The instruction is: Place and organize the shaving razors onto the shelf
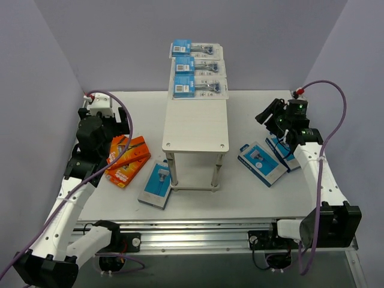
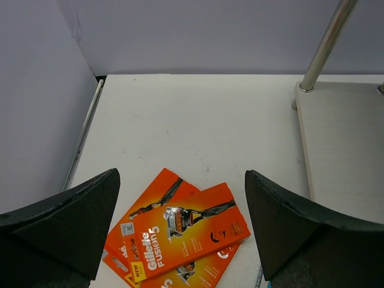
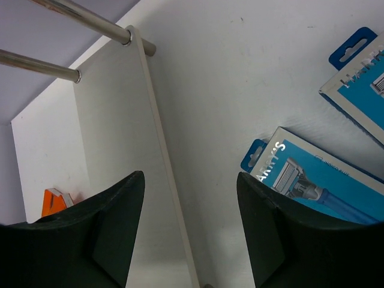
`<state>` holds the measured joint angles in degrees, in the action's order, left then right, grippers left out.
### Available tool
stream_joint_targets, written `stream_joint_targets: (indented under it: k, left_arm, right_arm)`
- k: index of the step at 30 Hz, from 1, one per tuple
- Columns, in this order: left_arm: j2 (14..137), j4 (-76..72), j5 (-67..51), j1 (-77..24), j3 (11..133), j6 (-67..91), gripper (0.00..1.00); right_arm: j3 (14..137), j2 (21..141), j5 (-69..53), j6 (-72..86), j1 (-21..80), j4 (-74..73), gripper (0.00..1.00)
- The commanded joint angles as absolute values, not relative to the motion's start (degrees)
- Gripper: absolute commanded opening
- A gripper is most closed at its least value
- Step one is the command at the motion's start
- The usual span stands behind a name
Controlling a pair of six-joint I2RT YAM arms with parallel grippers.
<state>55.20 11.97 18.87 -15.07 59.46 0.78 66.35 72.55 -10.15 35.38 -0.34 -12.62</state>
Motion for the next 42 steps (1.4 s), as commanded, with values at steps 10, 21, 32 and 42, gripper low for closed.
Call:
stream_joint_targets:
  k: [10,21,32,42]
  left_arm:
    - [57.8,9.0,20.5,-15.0,59.8,-1.7,0.94]
    - [61.3,10.1,19.2,-14.2,60.4,-1.1,0.94]
    - [71.4,17.3,11.6,-8.4,65.1,7.6,0.94]
    - [71.1,21.2,3.4,8.3,60.6,19.4,0.94]
  right_arm:
    - [60.2,75.2,-16.0,31.4,-3.6,-7.2,0.62]
    - [53.4,73.3,-17.8,33.0,-3.8,-3.5,0.62]
    - [46.5,74.8,-22.7,32.9,-3.3,2.5,0.61]
    - [43.9,78.0,-28.7,31.5,-3.2,6.8,0.61]
